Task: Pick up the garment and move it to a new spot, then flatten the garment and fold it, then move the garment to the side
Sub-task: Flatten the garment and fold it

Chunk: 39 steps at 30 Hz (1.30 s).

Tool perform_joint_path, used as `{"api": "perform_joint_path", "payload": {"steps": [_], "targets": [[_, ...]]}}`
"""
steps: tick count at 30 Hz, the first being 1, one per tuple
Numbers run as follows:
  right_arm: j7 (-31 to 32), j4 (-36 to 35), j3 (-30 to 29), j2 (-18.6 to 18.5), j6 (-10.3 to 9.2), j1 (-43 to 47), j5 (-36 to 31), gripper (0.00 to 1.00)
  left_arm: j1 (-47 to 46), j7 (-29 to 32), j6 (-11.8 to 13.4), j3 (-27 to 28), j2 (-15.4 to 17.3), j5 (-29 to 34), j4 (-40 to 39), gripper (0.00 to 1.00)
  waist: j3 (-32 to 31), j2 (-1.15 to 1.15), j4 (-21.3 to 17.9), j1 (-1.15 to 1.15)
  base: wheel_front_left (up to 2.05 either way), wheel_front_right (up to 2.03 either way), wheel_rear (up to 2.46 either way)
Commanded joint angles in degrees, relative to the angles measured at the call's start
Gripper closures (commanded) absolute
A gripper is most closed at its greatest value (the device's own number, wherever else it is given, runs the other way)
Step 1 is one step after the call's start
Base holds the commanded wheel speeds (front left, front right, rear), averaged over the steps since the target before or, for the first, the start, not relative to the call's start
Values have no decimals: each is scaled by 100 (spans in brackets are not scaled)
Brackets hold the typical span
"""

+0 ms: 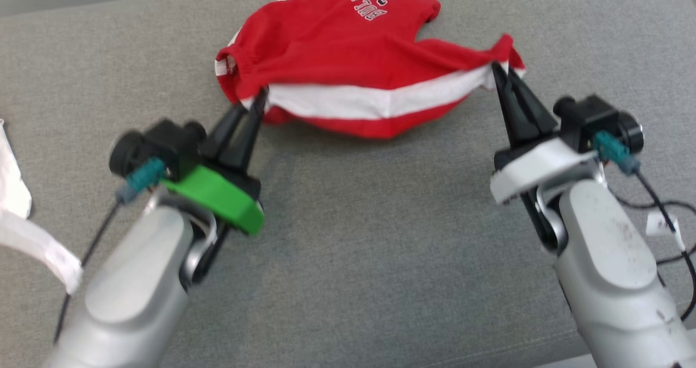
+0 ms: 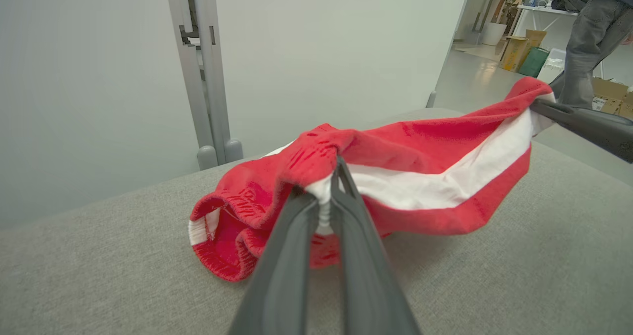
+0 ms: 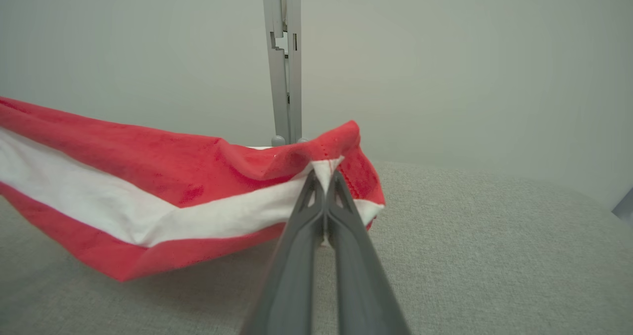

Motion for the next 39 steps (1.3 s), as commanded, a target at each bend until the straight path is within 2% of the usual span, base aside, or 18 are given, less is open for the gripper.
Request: {"api": "perform_joint_path", "payload": {"steps": [1, 10, 14, 20, 22, 25, 31, 39], "targets": [[-25, -126, -24, -20, -8, 233, 56, 100, 274, -17, 12, 10, 30, 75, -123, 100, -152, 0, 45, 0, 0, 0, 0], [-27, -934, -303, -87, -8, 1607, 66, 100, 1670, -19, 89, -11, -77, 110, -930, 100, -751, 0, 104, 0, 0, 0, 0], [72, -1343, -375, -112, -8, 2115, 76, 100, 2080, -5, 154, -98, 14, 102, -1260, 100, -1010, 0, 130, 0, 0, 0, 0], [513, -2341, -571, -193, -8, 2875, 24, 100, 2568, 177, 326, -161, 239, 28, -1898, 100, -1243, 0, 167, 0, 0, 0, 0], [820, -2806, -679, -157, -8, 3195, 51, 100, 2811, 274, 473, -146, 318, -40, -2173, 100, -1256, 0, 183, 0, 0, 0, 0], [1048, -3073, -767, -133, -8, 3380, 102, 100, 2975, 323, 566, -127, 301, -159, -2320, 100, -1215, 0, 205, 0, 0, 0, 0], [1239, -2862, -893, -222, -8, 3224, -21, 100, 3062, 479, 541, -178, 163, -430, -2166, 100, -962, 0, 290, 0, 0, 0, 0], [1470, -2018, -840, -466, -8, 2275, 139, 100, 2625, 666, 336, -233, -146, -755, -1641, 100, -514, 0, 499, 0, 0, 0, 0]]}}
